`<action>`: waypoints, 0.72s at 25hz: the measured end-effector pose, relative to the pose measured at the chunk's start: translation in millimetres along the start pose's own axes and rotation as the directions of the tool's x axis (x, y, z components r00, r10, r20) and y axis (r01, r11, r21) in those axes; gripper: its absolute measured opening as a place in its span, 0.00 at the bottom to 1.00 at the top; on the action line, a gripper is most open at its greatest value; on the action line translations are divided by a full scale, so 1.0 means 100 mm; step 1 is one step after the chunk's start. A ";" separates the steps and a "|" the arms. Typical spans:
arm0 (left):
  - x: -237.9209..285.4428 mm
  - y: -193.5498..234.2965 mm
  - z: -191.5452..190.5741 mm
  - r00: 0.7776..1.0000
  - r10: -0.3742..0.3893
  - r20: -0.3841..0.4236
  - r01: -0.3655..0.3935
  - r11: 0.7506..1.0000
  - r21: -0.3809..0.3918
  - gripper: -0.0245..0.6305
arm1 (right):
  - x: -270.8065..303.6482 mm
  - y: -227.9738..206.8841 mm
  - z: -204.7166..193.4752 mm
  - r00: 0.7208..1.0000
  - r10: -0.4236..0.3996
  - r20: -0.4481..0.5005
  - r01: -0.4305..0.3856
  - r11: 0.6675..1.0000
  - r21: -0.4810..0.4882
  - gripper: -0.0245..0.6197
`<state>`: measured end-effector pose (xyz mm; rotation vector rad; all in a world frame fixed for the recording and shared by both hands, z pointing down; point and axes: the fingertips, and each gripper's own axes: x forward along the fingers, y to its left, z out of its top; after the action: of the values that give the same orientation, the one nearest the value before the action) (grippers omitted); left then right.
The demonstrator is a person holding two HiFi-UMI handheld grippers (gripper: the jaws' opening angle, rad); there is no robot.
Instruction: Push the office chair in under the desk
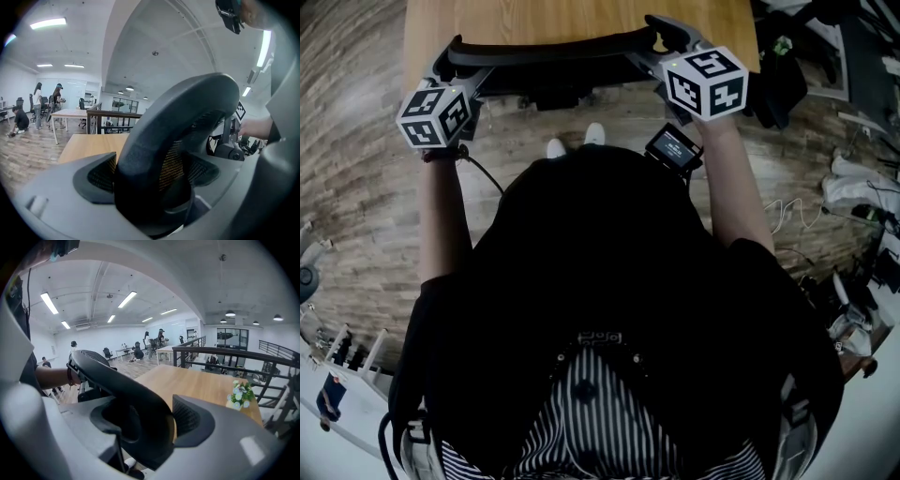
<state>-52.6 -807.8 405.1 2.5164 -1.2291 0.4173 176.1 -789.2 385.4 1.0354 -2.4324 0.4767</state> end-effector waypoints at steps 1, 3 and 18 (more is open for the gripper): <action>-0.05 -0.02 0.00 1.000 0.002 -0.001 -0.002 1.000 -0.004 0.73 | -0.03 0.02 -0.01 1.000 -0.002 -0.009 0.002 1.000 -0.006 0.48; -0.19 -0.02 0.00 1.000 0.019 0.016 -0.019 1.000 -0.020 0.69 | -0.12 0.02 -0.01 1.000 -0.005 -0.019 0.005 1.000 -0.001 0.48; -0.45 -0.94 0.26 0.987 -0.045 0.152 0.044 0.999 0.012 0.05 | -0.52 0.35 -0.09 0.996 -0.009 0.091 -0.002 0.992 0.123 0.04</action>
<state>-0.7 -731.8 349.9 2.6193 -1.2239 0.2236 184.7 -731.8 360.4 1.1347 -2.5075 0.5969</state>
